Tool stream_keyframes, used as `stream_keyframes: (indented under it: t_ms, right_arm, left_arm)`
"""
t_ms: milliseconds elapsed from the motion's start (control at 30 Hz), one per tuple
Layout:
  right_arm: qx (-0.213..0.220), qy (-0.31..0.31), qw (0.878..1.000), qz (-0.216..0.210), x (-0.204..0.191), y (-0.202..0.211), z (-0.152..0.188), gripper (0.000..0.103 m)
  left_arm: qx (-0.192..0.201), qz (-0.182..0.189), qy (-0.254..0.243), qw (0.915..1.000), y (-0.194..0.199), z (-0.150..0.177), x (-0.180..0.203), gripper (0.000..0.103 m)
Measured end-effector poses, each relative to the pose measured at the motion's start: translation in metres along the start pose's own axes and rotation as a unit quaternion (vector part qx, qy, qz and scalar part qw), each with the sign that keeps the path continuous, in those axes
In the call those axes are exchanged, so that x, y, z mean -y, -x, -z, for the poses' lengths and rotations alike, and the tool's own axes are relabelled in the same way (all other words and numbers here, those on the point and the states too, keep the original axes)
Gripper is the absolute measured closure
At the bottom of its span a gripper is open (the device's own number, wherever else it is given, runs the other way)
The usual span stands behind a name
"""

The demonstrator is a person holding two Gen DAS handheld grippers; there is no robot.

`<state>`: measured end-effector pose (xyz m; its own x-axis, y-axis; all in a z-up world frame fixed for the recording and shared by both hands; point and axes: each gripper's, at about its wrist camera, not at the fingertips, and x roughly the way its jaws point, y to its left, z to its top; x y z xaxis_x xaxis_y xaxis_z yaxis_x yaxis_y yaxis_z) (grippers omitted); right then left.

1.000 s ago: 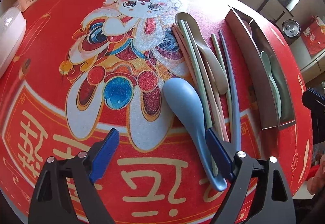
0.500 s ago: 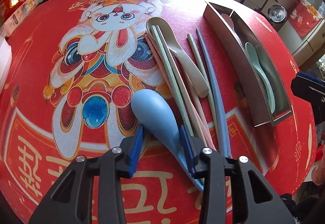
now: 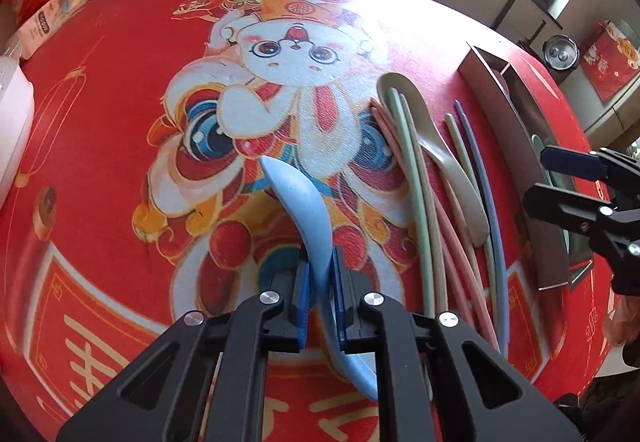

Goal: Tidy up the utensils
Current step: 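Grasp the light blue spoon handle with the left tool and lift it, then grasp the white spoon handle with the right tool, then carry the light blue and white spoons with both tools into the steel tray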

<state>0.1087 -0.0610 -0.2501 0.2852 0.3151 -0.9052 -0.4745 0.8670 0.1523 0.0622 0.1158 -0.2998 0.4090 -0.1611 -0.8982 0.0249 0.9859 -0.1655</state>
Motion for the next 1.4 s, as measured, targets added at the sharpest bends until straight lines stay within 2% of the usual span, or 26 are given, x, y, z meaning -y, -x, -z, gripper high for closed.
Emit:
stream_keyframes:
  t_ms: [67,167,300,367,433,833,1033,1067,1400]
  right_arm:
    - [-0.015,0.0,1.0,-0.009,-0.002,-0.013,-0.009,0.051]
    - [-0.041,-0.005,0.999,-0.017,-0.005,-0.032,-0.018,0.067]
    - [-0.066,-0.015,0.997,-0.023,-0.008,-0.051,-0.021,0.074]
    - [-0.074,-0.023,0.997,-0.028,-0.009,-0.057,-0.02,0.084]
    - [-0.077,-0.032,0.996,-0.032,-0.009,-0.06,-0.019,0.088]
    - [-0.062,-0.058,0.996,-0.039,-0.009,-0.066,-0.022,0.089]
    - [-0.048,-0.078,0.995,-0.049,-0.004,-0.066,-0.023,0.089]
    - [-0.045,-0.077,0.995,-0.043,-0.005,-0.064,-0.022,0.089]
    - [-0.013,-0.114,0.992,-0.052,0.0,-0.038,-0.002,0.089]
  left_arm:
    - [0.003,0.002,0.005,1.0,-0.001,-0.008,-0.011,0.092]
    - [0.008,0.018,0.016,0.9997,-0.003,-0.016,-0.024,0.092]
    - [0.013,0.034,0.024,0.9991,-0.003,-0.014,-0.028,0.092]
    - [0.015,0.039,0.027,0.9988,-0.001,-0.01,-0.028,0.092]
    - [0.016,0.046,0.029,0.9984,0.0,-0.006,-0.027,0.092]
    - [0.019,0.039,0.018,0.9989,0.006,0.009,-0.019,0.092]
    - [0.02,0.046,0.037,0.998,0.003,0.002,-0.023,0.092]
    - [0.019,0.048,0.042,0.9978,0.003,0.001,-0.024,0.096]
    - [0.024,0.068,0.074,0.9946,0.014,0.007,-0.028,0.097]
